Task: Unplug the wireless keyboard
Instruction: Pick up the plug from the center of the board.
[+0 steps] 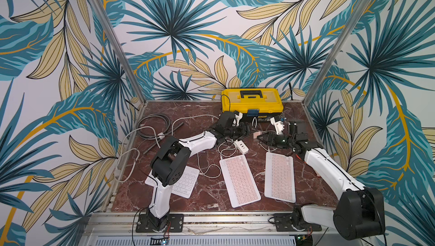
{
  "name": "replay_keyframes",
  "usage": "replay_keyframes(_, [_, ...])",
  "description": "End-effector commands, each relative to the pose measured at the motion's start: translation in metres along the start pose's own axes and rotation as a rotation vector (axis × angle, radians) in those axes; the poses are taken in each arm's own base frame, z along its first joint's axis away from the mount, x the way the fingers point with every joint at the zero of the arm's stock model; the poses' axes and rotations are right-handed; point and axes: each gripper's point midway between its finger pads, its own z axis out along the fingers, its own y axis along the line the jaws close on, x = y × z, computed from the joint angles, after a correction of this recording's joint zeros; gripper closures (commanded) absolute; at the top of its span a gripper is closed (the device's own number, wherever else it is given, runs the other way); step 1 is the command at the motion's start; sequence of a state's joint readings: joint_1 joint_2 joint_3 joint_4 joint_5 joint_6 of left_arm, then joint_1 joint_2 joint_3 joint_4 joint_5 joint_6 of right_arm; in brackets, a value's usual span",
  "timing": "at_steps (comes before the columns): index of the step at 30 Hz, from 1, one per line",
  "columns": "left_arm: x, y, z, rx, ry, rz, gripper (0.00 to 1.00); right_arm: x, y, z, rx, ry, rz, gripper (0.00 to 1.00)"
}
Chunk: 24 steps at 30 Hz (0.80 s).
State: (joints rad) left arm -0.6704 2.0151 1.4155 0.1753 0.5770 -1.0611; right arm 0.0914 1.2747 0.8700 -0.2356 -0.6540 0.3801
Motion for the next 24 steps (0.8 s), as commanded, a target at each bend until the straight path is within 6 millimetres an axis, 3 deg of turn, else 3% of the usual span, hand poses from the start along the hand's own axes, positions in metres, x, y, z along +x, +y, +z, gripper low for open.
replay_keyframes(1, [-0.004,-0.005,0.006,0.030,0.008,-0.014,0.36,-0.006,0.021,-0.003,-0.105,-0.040,-0.048,0.90])
replay_keyframes(9, [0.002,-0.029,-0.001,0.166,0.042,-0.034,0.36,-0.012,0.026,0.002,-0.172,-0.075,-0.060,0.90])
replay_keyframes(16, [-0.014,-0.031,-0.030,0.274,-0.043,-0.065,0.30,-0.020,0.034,0.005,-0.239,-0.100,-0.058,0.90])
replay_keyframes(24, [-0.007,-0.057,-0.042,0.375,-0.021,0.024,0.30,-0.037,0.045,0.007,-0.336,-0.143,-0.020,0.90])
